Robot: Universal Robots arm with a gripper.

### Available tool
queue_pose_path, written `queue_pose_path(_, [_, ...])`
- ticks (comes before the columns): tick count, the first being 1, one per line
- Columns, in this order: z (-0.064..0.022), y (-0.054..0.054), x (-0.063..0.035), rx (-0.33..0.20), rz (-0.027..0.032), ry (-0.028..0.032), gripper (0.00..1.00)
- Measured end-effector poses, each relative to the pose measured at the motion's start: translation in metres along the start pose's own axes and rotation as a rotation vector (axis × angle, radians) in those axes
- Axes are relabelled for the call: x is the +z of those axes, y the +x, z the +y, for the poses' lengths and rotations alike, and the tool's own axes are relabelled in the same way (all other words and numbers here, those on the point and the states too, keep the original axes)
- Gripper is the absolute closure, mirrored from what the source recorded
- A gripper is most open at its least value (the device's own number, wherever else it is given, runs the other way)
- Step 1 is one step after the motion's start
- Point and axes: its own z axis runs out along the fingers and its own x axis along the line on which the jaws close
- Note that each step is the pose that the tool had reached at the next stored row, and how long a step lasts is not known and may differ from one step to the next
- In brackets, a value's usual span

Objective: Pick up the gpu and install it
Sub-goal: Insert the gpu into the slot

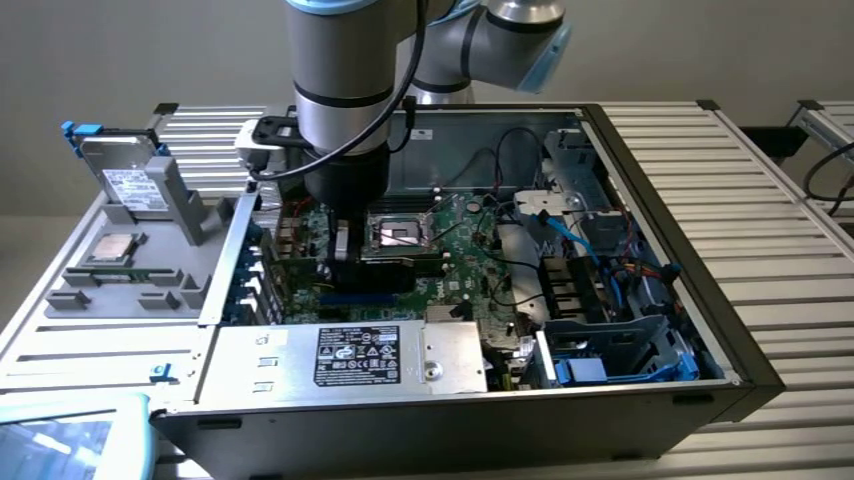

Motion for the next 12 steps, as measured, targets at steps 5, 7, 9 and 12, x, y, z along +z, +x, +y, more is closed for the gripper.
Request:
queue_pose_path(5, [0.0001, -0.0013, 0.0001, 0.000, 0.0001, 0.0000, 0.72])
queue_pose_path(7, [0.0003, -0.0011, 0.0005, 0.000, -0.0001, 0.0002, 0.72])
queue_pose_path(9, [0.0010, -0.0011, 0.0009, 0.000, 0.0000, 0.0001, 0.72])
queue_pose_path(12, [0.0010, -0.0011, 0.0009, 0.000, 0.0000, 0.0000, 0.72])
